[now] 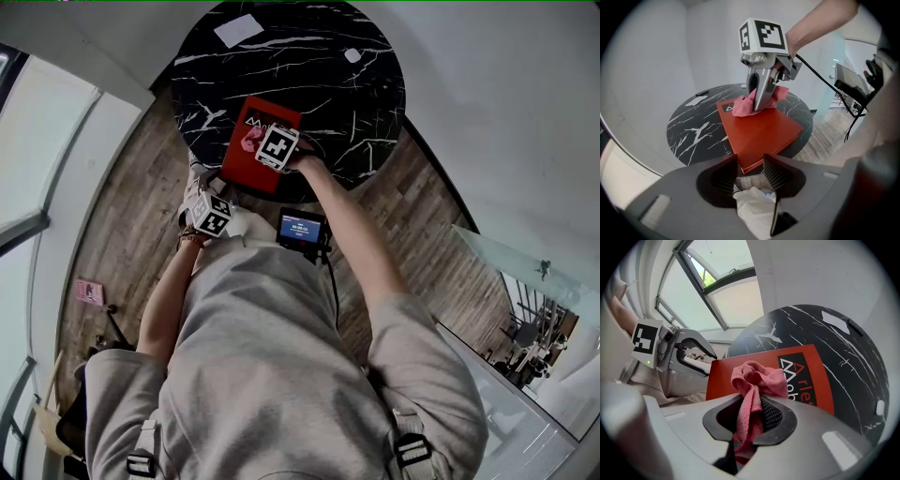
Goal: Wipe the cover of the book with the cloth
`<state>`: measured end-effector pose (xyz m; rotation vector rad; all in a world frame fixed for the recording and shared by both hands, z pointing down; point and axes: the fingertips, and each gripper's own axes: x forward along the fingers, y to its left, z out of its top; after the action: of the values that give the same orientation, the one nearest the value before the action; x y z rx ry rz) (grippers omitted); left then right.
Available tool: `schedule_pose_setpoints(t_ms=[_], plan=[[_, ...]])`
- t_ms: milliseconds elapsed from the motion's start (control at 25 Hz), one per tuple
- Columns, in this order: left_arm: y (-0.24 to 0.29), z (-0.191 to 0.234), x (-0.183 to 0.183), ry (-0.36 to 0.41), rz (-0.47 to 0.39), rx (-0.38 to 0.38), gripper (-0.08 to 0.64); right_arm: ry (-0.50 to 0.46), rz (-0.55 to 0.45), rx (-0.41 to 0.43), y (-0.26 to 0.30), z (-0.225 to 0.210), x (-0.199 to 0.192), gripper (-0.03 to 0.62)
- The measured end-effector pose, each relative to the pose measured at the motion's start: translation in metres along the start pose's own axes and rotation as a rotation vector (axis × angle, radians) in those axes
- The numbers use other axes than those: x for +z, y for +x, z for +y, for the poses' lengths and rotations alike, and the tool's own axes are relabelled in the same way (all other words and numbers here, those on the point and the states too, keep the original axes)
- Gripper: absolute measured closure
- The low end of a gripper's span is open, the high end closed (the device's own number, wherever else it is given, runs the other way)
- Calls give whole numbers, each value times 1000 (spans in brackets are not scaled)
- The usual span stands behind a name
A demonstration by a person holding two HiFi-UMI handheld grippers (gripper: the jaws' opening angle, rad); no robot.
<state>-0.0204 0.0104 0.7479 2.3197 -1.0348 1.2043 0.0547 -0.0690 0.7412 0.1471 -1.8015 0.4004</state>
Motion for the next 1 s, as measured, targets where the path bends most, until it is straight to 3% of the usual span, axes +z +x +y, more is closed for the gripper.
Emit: schedule_pose_setpoints(t_ms=[320, 640, 760, 1000], plan=[[1, 0, 0, 11, -2, 3, 388, -19, 9, 2, 0, 13, -2, 517], [0, 0, 0, 8, -7, 4, 388, 14, 27, 101, 4, 43, -6, 518], [1, -1, 0, 6, -10, 4, 390, -11, 25, 77, 7, 40, -5, 518], [-1, 0, 1, 3, -13, 3, 390, -23, 51, 149, 7, 59, -7, 518]])
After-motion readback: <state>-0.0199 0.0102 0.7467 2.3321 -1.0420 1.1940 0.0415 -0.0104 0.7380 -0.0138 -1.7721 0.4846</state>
